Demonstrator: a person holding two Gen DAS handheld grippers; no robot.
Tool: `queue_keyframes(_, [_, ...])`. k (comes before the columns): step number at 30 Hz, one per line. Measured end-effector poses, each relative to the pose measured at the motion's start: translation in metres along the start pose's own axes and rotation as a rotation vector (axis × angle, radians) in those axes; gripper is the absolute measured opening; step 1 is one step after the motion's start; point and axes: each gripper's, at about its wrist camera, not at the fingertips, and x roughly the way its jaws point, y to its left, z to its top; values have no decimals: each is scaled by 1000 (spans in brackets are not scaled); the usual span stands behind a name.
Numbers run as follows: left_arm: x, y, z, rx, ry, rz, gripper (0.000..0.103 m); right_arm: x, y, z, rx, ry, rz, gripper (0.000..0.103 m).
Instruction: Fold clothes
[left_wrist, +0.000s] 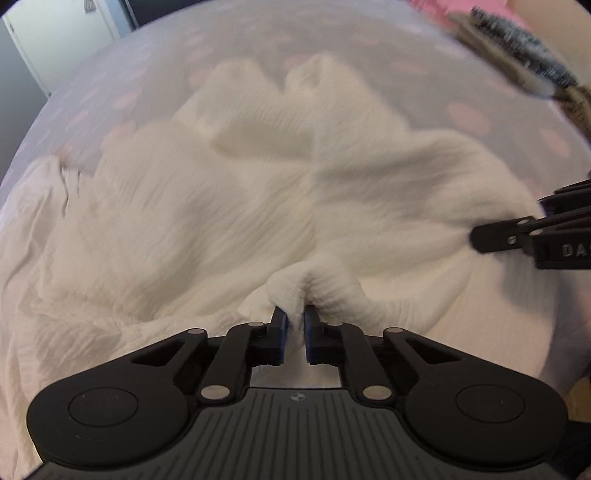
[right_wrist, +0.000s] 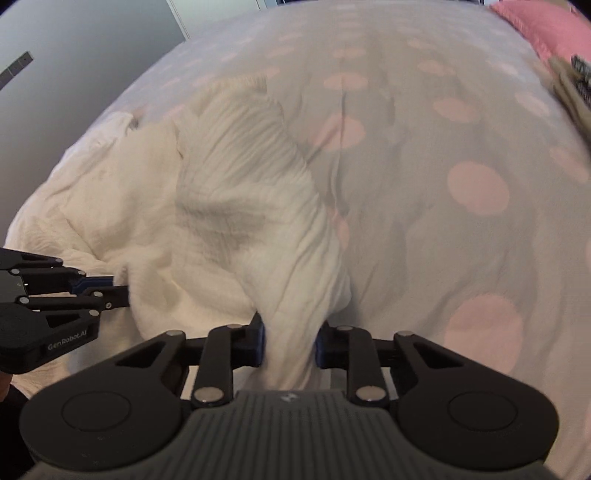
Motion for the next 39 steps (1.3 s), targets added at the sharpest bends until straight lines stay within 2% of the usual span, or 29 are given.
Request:
queue_keyframes(5, [-29, -20, 32, 16, -115, -63, 7, -59, -12, 39, -53, -162, -90, 12])
queue_keyframes(9, [-48, -16, 63, 7, -215, -90, 9, -107, -43, 77, -119, -279, -252, 11])
queue_keyframes(11, [-58, -13, 76, 12, -264, -85, 11, -127, -66, 93, -98, -296, -284, 11])
queue_keyframes(14, [-68, -8, 90, 14, -302, 4, 11, -139, -92, 103, -96, -307, -377, 11])
queue_keyframes(18, [-67, 13, 95, -33, -279, 38, 11, -127, -125, 101, -63, -247, -448, 11])
queue_keyframes(20, [-61, 25, 90, -49, -256, 66, 18, -110, -137, 93, -55, -191, -471, 13])
queue_keyframes(22, [-52, 37, 84, -75, -227, 80, 29, -94, -146, 81, -49, -146, -476, 15])
queue_keyframes(25, [-37, 56, 71, -128, -177, 79, 46, -84, -153, 66, -43, -136, -475, 23])
queue_keyframes(26, [-32, 62, 67, -145, -160, 78, 48, -84, -155, 63, -39, -139, -466, 28])
queue_keyframes(27, [-27, 67, 62, -160, -143, 74, 48, -85, -155, 61, -37, -146, -453, 36])
queue_keyframes(29, [-16, 75, 55, -192, -108, 67, 50, -85, -155, 62, -46, -175, -405, 46])
queue_keyframes(32, [0, 77, 49, -209, -65, 70, 52, -86, -146, 59, -73, -192, -381, 57])
queue_keyframes(35, [9, 77, 44, -239, -39, 51, 53, -70, -144, 60, -65, -151, -350, 63])
queue_keyframes(39, [16, 73, 48, -283, -52, 18, 56, -47, -134, 61, -84, -100, -287, 71])
